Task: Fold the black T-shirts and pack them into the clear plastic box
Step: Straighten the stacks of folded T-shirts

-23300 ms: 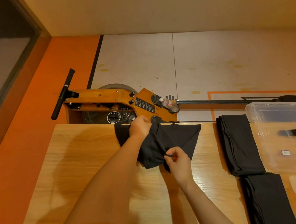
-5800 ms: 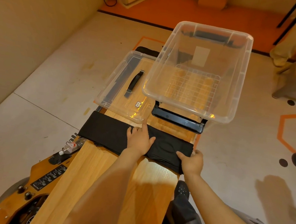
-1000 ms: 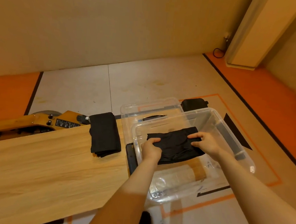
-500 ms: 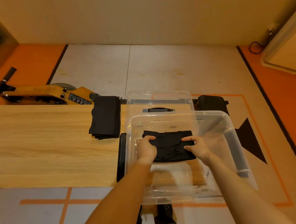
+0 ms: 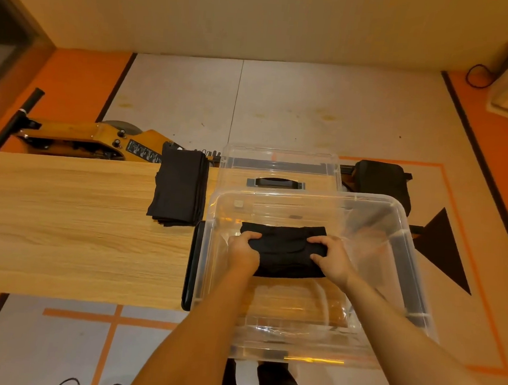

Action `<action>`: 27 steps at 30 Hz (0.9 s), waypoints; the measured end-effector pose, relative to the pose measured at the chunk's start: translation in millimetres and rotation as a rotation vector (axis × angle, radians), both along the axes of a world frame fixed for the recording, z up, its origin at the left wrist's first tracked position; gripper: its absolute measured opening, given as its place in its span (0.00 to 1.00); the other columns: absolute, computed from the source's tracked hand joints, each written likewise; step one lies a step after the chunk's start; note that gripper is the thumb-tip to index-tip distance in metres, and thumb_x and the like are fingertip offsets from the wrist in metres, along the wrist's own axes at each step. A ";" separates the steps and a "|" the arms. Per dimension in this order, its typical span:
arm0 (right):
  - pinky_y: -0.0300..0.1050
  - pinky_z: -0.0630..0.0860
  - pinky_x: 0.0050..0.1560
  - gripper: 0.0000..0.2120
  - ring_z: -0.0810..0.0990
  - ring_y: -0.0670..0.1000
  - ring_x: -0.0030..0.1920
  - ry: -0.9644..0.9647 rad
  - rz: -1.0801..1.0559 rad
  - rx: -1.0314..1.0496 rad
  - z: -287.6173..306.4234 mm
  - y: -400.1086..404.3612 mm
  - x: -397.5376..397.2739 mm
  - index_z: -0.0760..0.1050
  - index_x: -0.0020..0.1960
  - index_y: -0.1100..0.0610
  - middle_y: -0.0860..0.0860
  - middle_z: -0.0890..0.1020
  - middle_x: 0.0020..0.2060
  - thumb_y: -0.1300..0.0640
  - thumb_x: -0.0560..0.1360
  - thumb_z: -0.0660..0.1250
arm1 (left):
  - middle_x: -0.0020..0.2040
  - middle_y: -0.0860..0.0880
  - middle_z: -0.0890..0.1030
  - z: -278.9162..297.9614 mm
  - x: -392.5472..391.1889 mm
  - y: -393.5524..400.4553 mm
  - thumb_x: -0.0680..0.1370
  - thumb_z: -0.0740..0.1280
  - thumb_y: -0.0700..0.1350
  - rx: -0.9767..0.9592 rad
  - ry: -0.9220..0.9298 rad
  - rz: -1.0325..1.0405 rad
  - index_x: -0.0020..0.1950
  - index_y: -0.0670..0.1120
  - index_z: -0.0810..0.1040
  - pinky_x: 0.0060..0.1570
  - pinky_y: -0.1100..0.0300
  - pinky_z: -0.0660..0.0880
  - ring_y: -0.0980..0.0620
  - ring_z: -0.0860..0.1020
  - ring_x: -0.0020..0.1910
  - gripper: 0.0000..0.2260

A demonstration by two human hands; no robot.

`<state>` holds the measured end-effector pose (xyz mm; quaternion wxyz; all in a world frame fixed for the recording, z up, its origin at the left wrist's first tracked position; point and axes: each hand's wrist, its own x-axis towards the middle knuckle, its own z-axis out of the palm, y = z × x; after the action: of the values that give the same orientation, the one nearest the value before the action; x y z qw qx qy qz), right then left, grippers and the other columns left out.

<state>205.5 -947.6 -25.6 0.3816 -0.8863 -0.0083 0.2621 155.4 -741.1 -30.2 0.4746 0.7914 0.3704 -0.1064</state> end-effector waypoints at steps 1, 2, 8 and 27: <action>0.37 0.62 0.65 0.20 0.69 0.55 0.67 0.004 -0.003 0.002 -2.1 0.1 -0.1 0.75 0.65 0.55 0.57 0.68 0.67 0.67 0.75 0.69 | 0.62 0.44 0.73 -1.6 -0.7 0.4 0.75 0.59 0.28 -0.006 -0.001 -0.009 0.59 0.50 0.79 0.45 0.67 0.73 0.48 0.73 0.52 0.21; 0.37 0.62 0.67 0.20 0.68 0.55 0.67 0.012 -0.009 0.001 -4.1 0.4 -0.2 0.75 0.65 0.56 0.57 0.67 0.67 0.68 0.75 0.68 | 0.62 0.44 0.72 -2.4 -1.8 1.0 0.75 0.60 0.27 0.006 0.005 -0.035 0.59 0.51 0.79 0.50 0.62 0.75 0.47 0.73 0.55 0.23; 0.48 0.64 0.73 0.20 0.66 0.58 0.71 0.032 0.007 -0.018 -13.7 0.6 -4.0 0.73 0.66 0.55 0.58 0.63 0.71 0.68 0.76 0.67 | 0.64 0.44 0.73 -7.0 -4.5 1.7 0.74 0.61 0.28 0.037 -0.022 -0.083 0.61 0.50 0.79 0.50 0.62 0.72 0.45 0.74 0.60 0.23; 0.52 0.56 0.76 0.33 0.55 0.57 0.77 -0.323 0.526 -0.427 -23.2 23.3 -9.6 0.60 0.77 0.52 0.56 0.57 0.77 0.45 0.77 0.67 | 0.79 0.44 0.48 -2.3 -12.8 1.9 0.80 0.63 0.50 0.640 0.075 -0.939 0.79 0.52 0.51 0.74 0.48 0.52 0.43 0.48 0.78 0.31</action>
<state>196.0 -924.2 -48.8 0.1017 -0.9434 -0.2408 0.2039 142.6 -739.2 -32.5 0.0995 0.9712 0.0093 -0.2164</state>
